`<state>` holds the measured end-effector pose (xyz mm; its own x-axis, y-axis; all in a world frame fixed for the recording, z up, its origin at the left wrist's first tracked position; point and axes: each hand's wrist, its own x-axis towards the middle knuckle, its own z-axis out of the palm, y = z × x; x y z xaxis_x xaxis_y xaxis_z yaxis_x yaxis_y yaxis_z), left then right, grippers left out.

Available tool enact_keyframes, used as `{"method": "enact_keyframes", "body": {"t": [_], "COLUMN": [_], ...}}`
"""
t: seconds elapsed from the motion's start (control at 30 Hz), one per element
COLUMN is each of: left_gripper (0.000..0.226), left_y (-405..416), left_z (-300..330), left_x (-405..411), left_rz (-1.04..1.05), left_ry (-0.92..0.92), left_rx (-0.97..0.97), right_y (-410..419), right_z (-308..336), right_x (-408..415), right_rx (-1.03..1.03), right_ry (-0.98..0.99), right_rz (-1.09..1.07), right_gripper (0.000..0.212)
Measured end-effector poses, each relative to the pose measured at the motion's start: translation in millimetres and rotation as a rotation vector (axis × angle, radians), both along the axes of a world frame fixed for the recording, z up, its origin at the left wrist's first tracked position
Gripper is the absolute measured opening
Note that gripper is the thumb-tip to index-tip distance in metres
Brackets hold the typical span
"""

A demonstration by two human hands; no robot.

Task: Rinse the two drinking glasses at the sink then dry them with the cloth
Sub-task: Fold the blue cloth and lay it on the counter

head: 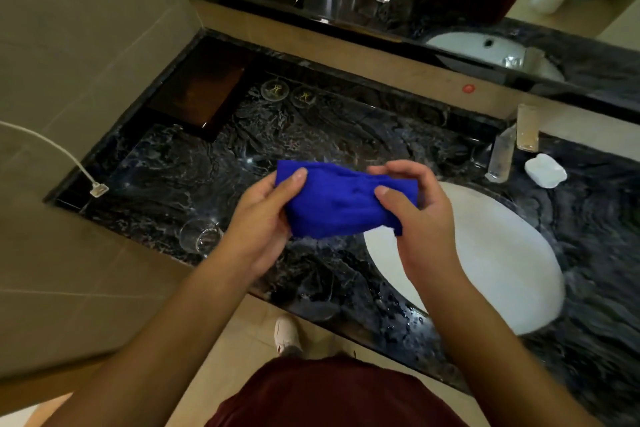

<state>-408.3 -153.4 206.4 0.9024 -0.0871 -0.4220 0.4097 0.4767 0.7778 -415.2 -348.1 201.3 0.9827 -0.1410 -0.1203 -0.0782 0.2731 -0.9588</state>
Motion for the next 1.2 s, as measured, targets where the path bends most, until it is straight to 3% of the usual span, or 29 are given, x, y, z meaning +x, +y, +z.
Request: {"method": "enact_keyframes", "body": {"t": [0.07, 0.17, 0.23, 0.33, 0.4, 0.53, 0.67, 0.83, 1.0, 1.13, 1.2], "left_gripper": [0.034, 0.021, 0.01, 0.012, 0.02, 0.03, 0.036, 0.041, 0.039, 0.083, 0.085], "left_y": [-2.1, -10.5, -17.5, -26.3, -30.8, -27.7, -19.8, 1.4, 14.2, 27.8, 37.3], "left_z": [6.7, 13.5, 15.9, 14.3, 15.1, 7.5, 2.2, -14.2, -47.0, -70.4, -79.5], "left_x": [2.0, 7.5, 10.6, 9.3, 7.1, 3.7, 5.0, 21.8, 49.3, 70.6, 81.4], "left_rz": [-0.007, -0.094, -0.149, -0.191, -0.19, -0.166, -0.174, -0.18, -0.225, -0.388, -0.437], "left_ry": [-0.054, -0.16, -0.186, -0.172, -0.136, -0.054, 0.019, 0.121, 0.239, 0.338, 0.359], "left_rx": [0.052, 0.289, 0.415, 0.417, 0.325, 0.179, 0.087, 0.16, 0.181, 0.003, -0.133], "right_y": [-10.2, -20.1, -22.1, -14.0, -8.5, -5.9, -0.7, 3.5, 22.9, 42.8, 51.7], "right_z": [-14.3, -26.2, -24.8, -23.3, -25.3, -28.4, -32.6, -34.1, -27.9, -32.2, -42.6], "right_x": [-6.0, -12.7, -12.7, -13.3, -14.6, -9.7, -1.7, 11.6, 31.5, 45.2, 49.8], "right_rx": [-0.168, -0.446, -0.49, -0.325, -0.2, 0.128, 0.254, 0.09, 0.224, 0.384, 0.427], "right_ry": [0.061, 0.111, 0.172, 0.388, 0.443, 0.473, 0.458, 0.428, 0.457, 0.461, 0.47], "right_rz": [-0.005, -0.032, 0.03, 0.338, 0.462, 0.467, 0.5, 0.246, 0.115, 0.009, -0.051], "right_gripper": [0.03, 0.026, 0.021, 0.057, 0.059, 0.057, 0.057, 0.029, 0.025, 0.029, 0.031]}}
